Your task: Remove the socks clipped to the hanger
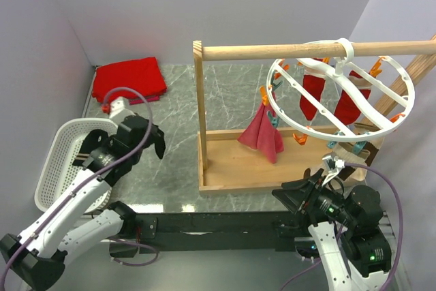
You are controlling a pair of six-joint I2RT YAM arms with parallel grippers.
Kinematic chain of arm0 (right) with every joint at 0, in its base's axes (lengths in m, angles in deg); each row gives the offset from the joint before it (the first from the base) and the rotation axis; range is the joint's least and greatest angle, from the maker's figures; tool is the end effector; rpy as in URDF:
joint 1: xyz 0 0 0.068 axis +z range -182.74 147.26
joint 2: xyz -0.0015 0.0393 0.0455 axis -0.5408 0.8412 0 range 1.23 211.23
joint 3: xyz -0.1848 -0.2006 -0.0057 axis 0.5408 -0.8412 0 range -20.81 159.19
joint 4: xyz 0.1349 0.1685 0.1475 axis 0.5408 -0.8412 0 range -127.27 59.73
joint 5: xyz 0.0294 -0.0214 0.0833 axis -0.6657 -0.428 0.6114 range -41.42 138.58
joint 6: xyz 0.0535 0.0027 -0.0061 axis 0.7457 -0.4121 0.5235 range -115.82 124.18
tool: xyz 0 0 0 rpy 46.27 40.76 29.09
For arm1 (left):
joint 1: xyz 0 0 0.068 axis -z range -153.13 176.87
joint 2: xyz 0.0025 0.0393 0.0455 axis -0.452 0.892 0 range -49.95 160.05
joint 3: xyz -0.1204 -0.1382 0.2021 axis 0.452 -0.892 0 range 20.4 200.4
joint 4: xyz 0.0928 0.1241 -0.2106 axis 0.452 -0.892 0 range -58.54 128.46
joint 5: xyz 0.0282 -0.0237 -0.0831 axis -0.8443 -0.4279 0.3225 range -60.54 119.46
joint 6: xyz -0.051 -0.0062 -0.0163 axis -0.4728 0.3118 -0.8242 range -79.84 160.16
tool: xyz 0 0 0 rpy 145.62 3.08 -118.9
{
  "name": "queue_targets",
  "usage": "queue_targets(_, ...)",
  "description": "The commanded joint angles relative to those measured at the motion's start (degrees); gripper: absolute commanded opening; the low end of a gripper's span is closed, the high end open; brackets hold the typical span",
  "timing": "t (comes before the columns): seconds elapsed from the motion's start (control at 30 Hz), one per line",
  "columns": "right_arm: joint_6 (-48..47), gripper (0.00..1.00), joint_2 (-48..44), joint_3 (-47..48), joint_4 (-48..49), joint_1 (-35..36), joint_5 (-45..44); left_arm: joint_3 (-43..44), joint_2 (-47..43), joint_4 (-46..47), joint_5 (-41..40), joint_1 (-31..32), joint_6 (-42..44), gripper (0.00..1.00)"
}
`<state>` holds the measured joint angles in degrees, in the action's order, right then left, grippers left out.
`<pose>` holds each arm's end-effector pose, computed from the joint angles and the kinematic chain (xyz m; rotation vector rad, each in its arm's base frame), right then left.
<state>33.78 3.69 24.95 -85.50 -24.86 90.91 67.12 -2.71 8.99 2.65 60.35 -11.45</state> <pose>-0.0117 0.0226 0.3157 -0.2130 1.8514 1.1153 0.1573 -0.0848 0.3122 -0.5996 1.9728 -0.4388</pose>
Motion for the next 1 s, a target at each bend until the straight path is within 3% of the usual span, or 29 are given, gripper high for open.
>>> queue_targets(0.0,-1.7,0.7,1.1,1.6,-0.2,-0.1,-1.4,7.4,-0.7,-14.5,-17.2,-4.6,-11.0,0.11)
queue_targets(0.03,-1.8,0.7,1.0,1.4,-0.3,-0.1,-1.3,8.5,-0.9,-17.2,-19.5,-5.5,-15.6,0.24)
queue_targets(0.1,-1.7,0.7,0.9,1.2,-0.3,-0.1,-1.0,10.6,-1.4,-22.0,-24.4,-7.6,-17.4,0.27)
queue_targets(0.2,-1.1,0.7,0.5,0.1,0.5,-0.1,0.1,11.1,-2.2,-19.1,-26.0,-10.3,-13.3,0.18)
queue_targets(0.27,-0.7,0.71,0.4,0.0,1.2,-0.1,0.6,11.5,-1.2,-18.1,-24.4,-14.7,-11.5,0.03)
queue_targets(0.4,-1.0,0.71,0.8,1.4,1.1,-0.2,1.0,11.7,2.1,-14.0,-18.5,-24.3,-8.4,0.01)
queue_targets(0.5,-1.6,0.71,0.8,2.7,0.0,-0.1,0.8,12.3,5.0,-12.4,-18.4,-32.2,-7.9,0.01)
queue_targets(0.6,-1.5,0.71,0.4,3.0,-0.3,-0.1,1.1,12.2,6.8,-11.0,-11.3,-42.9,-4.7,0.01)
queue_targets(0.67,-1.6,0.71,0.4,3.1,-0.7,-0.1,1.0,11.4,8.1,-9.6,-6.7,-49.6,-3.4,0.18)
queue_targets(0.7,-1.7,0.71,0.3,3.3,-0.9,-0.1,1.0,11.1,8.6,-9.2,-4.9,-51.5,-2.9,0.47)
queue_targets(0.73,-1.6,0.71,0.2,3.4,-0.9,-0.1,1.0,10.7,8.7,-8.8,-3.1,-54.6,-2.0,0.66)
queue_targets(0.8,-1.5,0.72,0.0,3.4,-1.0,-0.1,0.9,10.2,8.0,-8.1,1.6,-56.0,-1.1,0.96)
queue_targets(0.97,-0.9,0.72,0.3,2.8,-0.3,-0.1,1.2,7.9,5.4,-4.7,10.0,-56.1,-1.2,0.96)
